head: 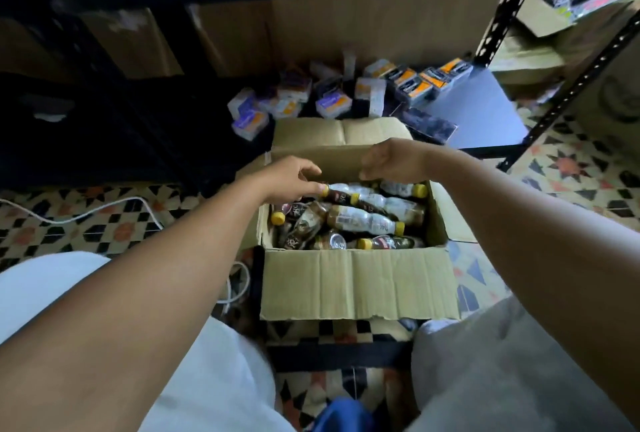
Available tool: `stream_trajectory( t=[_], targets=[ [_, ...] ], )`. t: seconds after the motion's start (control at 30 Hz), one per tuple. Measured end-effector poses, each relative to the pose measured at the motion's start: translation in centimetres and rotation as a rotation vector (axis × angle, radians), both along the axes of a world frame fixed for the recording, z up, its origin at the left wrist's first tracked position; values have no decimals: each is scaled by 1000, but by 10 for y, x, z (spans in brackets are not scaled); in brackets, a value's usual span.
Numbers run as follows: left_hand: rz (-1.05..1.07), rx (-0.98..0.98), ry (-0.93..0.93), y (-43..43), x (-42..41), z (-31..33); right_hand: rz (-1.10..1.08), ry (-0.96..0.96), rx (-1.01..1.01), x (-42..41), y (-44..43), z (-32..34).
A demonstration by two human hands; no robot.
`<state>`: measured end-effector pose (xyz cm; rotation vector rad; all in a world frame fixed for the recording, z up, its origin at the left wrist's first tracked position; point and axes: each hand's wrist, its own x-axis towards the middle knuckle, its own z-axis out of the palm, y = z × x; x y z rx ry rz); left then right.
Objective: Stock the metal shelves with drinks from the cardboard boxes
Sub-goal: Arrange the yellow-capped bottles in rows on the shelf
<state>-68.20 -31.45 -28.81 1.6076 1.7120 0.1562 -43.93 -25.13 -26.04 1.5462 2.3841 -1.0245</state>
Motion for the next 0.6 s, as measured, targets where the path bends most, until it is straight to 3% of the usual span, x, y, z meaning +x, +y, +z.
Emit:
stream_trajectory(
  t=[0.33,0.6],
  targets=[
    [126,4,-5,33,7,-75,-342,116,-11,44,16,-87],
    [182,16,6,56,22,-128,-208,95,-77,21,17,-141]
  ],
)
